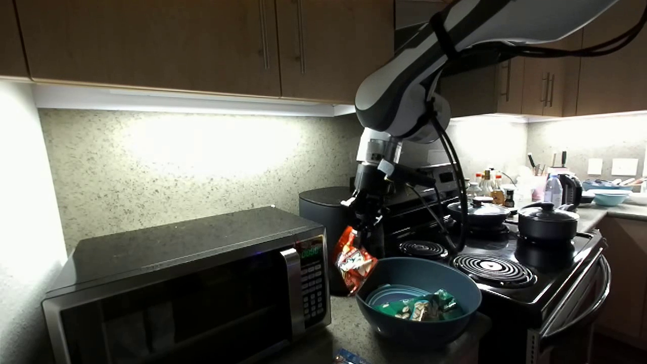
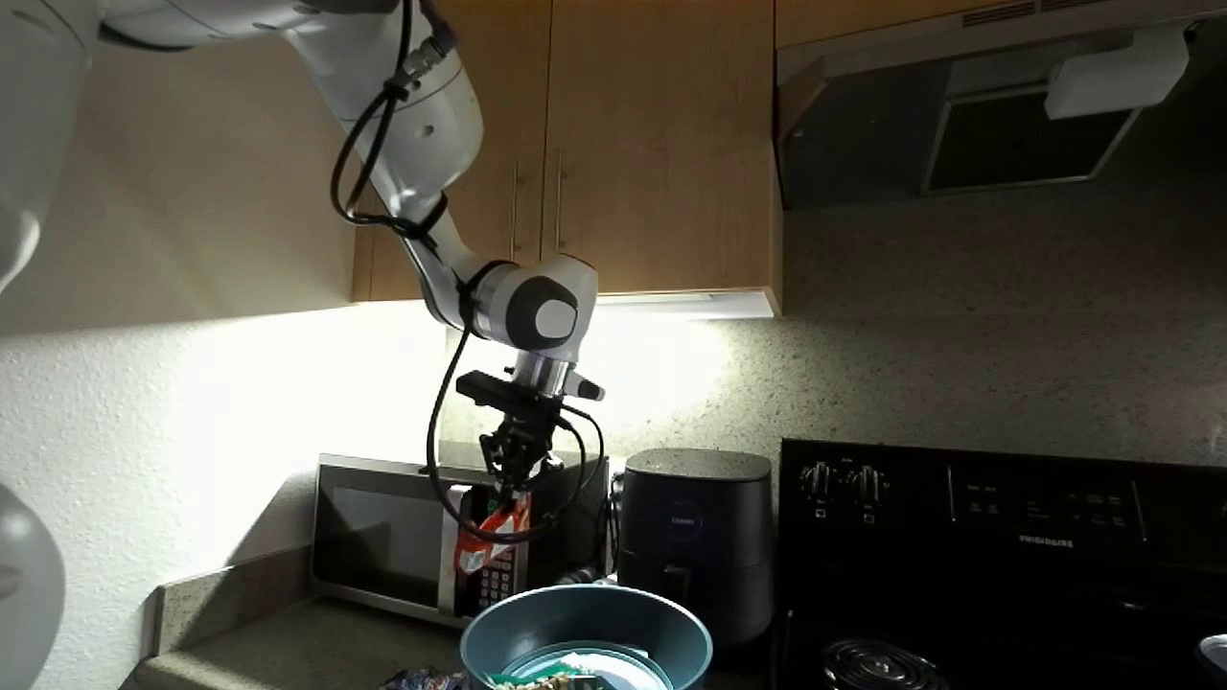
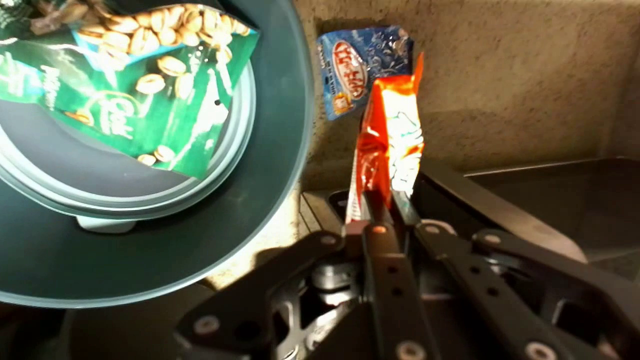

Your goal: Remove the wrappers from the bowl

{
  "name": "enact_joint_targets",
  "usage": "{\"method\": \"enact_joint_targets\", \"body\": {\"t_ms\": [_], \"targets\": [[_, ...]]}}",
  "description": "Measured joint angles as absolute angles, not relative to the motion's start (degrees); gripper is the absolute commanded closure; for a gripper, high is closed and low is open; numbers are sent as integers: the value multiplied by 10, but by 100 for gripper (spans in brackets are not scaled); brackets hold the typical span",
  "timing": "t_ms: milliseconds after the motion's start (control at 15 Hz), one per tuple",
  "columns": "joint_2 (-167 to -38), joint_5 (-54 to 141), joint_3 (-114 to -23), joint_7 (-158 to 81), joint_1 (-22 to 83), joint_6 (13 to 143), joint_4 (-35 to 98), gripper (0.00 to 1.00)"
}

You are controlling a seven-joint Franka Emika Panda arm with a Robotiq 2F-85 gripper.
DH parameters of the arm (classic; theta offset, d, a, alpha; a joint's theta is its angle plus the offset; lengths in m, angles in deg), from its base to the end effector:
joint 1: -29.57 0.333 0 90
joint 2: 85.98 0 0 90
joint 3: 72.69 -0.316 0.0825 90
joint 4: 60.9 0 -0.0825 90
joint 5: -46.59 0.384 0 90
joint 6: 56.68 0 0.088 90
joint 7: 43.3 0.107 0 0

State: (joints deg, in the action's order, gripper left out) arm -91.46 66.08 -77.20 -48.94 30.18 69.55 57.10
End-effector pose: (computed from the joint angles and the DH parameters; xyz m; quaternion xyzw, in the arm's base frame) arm 0.5690 0.0618 0.3959 -0.9895 0.0042 -0.0241 0.1425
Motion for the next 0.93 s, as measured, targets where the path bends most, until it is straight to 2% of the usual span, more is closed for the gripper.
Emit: {"method": "enact_joint_targets", "body": {"t_ms": [467,600,667,733,800,867,933], "targets": [[-948,658,-792,-500,340,584,560,94],[-979,648,-792,-500,345,574,545,68],[-995,638,-792,-499,345,574,536,67],[-1009,628,-791,-498,345,574,527,86],[-1018,626,-791,-498,344,574,522,79],[-1021,626,-791,-498,344,574,520,49],[-1021,626,-791,-498,344,574,520,43]]}}
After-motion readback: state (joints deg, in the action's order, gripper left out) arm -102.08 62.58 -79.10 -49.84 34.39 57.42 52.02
